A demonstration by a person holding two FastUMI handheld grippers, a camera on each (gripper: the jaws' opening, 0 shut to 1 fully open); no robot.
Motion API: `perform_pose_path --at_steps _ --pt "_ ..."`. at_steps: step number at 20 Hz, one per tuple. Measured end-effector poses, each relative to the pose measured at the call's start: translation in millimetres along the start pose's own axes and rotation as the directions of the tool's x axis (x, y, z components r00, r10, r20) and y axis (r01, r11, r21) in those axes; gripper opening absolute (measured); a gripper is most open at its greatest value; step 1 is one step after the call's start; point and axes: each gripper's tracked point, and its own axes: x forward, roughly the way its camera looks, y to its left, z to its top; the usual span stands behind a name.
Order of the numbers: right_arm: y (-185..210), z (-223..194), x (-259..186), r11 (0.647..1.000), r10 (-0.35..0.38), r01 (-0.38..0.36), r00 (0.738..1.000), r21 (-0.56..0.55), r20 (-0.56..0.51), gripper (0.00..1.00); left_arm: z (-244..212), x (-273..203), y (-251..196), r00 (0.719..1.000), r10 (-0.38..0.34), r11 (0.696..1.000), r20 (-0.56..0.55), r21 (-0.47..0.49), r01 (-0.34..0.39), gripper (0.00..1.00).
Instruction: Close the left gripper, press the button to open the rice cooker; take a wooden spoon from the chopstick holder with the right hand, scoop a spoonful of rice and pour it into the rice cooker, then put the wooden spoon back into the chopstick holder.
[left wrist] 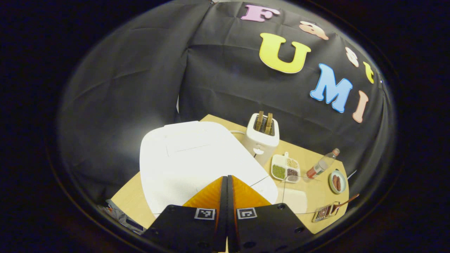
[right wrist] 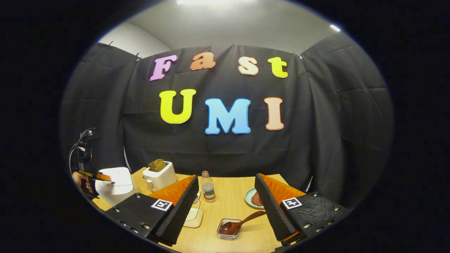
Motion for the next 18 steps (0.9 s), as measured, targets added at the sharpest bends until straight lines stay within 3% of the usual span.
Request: perform_pose_path --at_steps 6,9,12,16,17,18 --pt "-6.3 1.7 4.5 1.0 -0.005 0.005 1.0 -0.001 -0.005 0.98 -6.4 6.5 1.9 0.999 0.035 0.999 -0.027 0.017 -0.035 0.09" --pt "-9.3 5.1 5.9 1.0 0.0 0.0 1.0 -0.002 0.003 0.98 30.2 -12.4 0.6 0.993 0.069 0.994 0.094 0.075 -0.077 0.09" --pt "-12.7 7.2 7.1 1.0 0.007 -0.007 1.0 0.007 0.008 0.98 81.6 -45.4 -2.8 0.96 0.118 0.979 0.253 0.132 -0.156 0.09" --pt "-18.4 9.6 5.5 1.0 0.018 -0.018 1.0 0.014 0.016 0.97 124.8 -95.7 -21.2 0.919 0.104 0.98 0.381 0.118 -0.16 0.11" --pt "-20.1 10.2 5.5 1.0 0.021 -0.022 1.0 0.013 0.02 0.97 133.1 -108.0 -26.2 0.905 0.102 0.979 0.414 0.122 -0.166 0.34" --pt "-22.5 11.0 4.8 1.0 0.023 -0.024 0.999 0.011 0.022 0.97 136.4 -118.2 -35.0 0.893 0.088 0.979 0.442 0.129 -0.161 0.43"
